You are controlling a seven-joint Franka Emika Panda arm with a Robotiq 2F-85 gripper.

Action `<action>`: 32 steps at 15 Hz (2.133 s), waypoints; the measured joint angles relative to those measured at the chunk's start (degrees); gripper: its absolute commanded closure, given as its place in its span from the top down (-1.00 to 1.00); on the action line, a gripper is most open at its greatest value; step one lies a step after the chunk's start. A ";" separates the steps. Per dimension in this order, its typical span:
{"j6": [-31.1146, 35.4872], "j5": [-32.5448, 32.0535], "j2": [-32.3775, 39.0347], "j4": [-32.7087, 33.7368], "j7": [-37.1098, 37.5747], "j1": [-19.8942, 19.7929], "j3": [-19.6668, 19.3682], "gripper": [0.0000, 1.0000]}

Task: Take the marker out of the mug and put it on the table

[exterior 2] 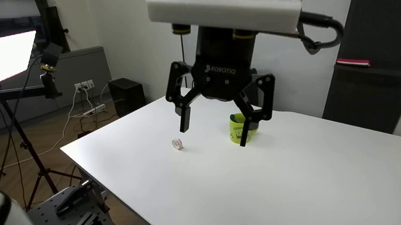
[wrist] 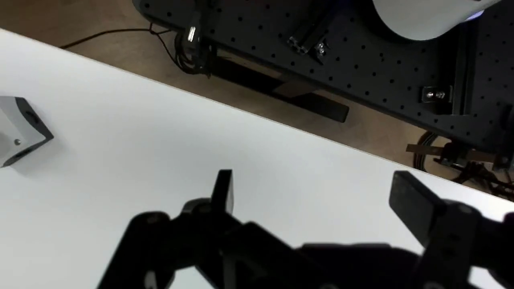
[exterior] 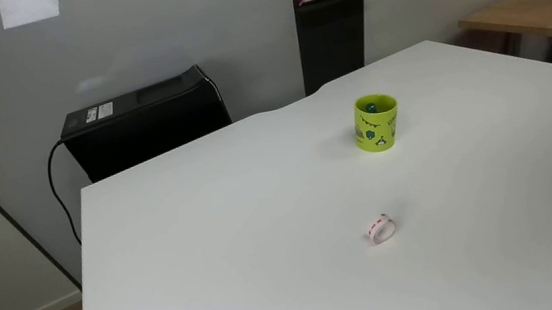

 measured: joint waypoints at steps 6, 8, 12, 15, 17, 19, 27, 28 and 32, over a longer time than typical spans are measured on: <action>13.40 0.31 1.33 -5.21 0.07 3.06 3.83 1.00; 17.48 0.75 3.02 -5.41 0.13 4.52 5.04 1.00; 26.61 3.65 7.15 -5.41 0.41 7.06 6.76 1.00; 34.10 7.31 10.74 -5.39 0.59 8.46 7.34 1.00; 38.32 9.29 13.31 -5.20 0.62 9.25 7.65 1.00; 42.00 10.65 15.95 -4.71 0.95 9.73 8.20 1.00; 48.25 11.83 25.68 0.69 4.31 10.00 11.48 1.00; 48.25 11.83 26.24 1.08 4.46 10.00 11.58 1.00; 48.18 11.83 26.52 1.33 4.51 9.99 11.59 1.00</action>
